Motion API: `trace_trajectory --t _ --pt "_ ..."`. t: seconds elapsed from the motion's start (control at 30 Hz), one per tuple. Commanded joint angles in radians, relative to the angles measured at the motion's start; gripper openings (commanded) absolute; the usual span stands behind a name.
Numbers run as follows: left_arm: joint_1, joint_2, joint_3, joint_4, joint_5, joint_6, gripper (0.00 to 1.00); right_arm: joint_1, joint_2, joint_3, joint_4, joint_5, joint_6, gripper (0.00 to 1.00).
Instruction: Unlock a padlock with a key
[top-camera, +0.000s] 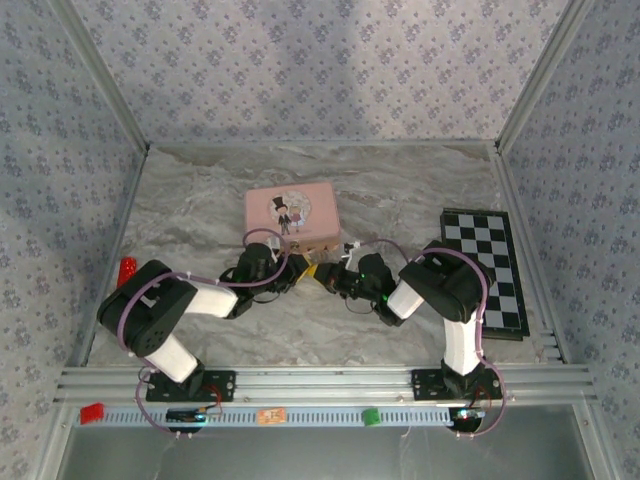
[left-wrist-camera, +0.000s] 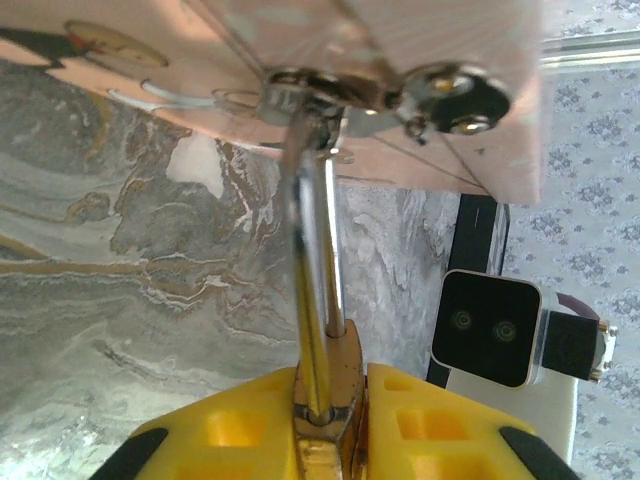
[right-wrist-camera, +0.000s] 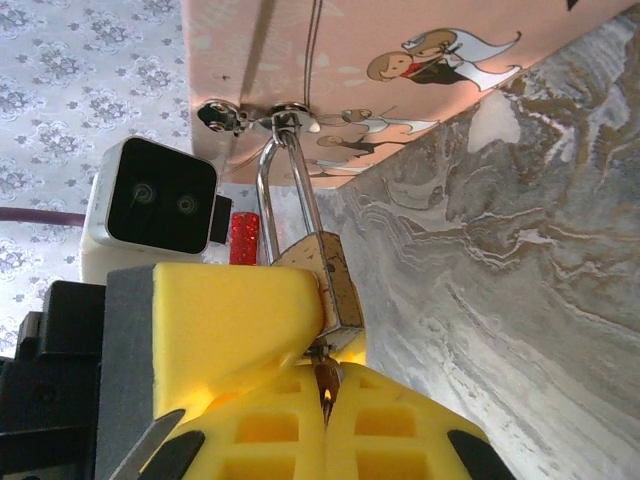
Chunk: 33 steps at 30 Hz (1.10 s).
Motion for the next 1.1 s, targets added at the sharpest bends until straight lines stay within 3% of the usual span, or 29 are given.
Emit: trace_trajectory --t 0.0,0.3,0.4,0.53,0.97,1.07 --pt "-0.008 0.024 -0.015 -0.046 0.005 -0.017 0.15 0.0 -0.019 0.028 0.055 -0.026 0.002 0.0" --pt "-0.018 0.015 -0.029 0.003 -0.004 -0.028 0.13 -0.018 -0.006 0.045 0.09 -0.024 0.017 0.0" --pt "-0.018 0.003 -0.038 0.004 -0.016 -0.035 0.28 -0.021 -0.019 0.045 0.089 -0.021 0.011 0.0" --pt "-0.007 -0.02 -0.053 0.011 -0.039 -0.03 0.32 -0.02 -0.016 0.036 0.089 -0.019 0.013 0.0" --pt "0.033 0.017 -0.05 0.112 -0.021 -0.043 0.32 -0.012 -0.018 0.03 0.09 -0.013 0.008 0.0" --pt "0.034 0.014 -0.05 0.105 -0.021 -0.04 0.28 -0.011 -0.018 0.031 0.089 -0.013 0.009 0.0"
